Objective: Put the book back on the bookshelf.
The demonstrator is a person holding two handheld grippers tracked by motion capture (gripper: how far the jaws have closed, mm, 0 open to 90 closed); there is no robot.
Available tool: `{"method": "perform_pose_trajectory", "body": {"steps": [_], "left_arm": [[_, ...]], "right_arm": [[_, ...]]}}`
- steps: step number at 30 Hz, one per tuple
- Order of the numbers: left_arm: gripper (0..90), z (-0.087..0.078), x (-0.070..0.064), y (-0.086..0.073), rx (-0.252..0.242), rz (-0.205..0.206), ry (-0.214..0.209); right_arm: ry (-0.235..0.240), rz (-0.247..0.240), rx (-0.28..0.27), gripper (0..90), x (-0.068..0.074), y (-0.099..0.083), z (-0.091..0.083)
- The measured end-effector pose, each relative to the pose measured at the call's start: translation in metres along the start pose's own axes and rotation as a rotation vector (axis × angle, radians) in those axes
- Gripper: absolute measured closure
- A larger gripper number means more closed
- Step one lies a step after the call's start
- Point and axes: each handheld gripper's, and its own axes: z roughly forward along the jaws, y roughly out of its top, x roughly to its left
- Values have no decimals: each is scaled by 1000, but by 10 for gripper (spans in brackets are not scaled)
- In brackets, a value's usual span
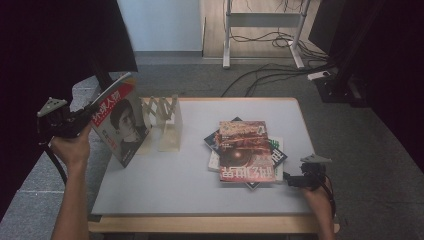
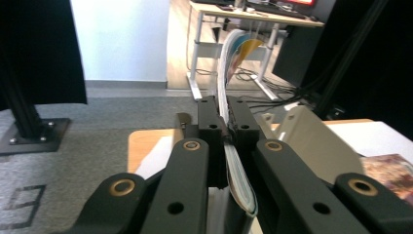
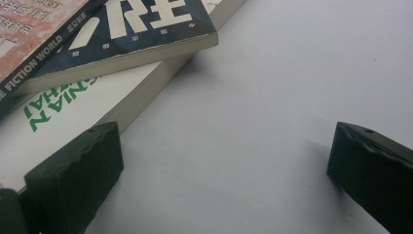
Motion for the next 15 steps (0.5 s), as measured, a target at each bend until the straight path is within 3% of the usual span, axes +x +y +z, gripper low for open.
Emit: {"method": "perform_pose_trajectory", "body": {"steps": [9, 15], "left_arm": [[800, -3, 10, -3, -7, -17, -10], [666, -5, 5, -3, 9, 38, -7]], "right_arm": [[-2, -1, -1, 0, 0, 0, 0], [-2, -1, -1, 0, 0, 0, 0]]}}
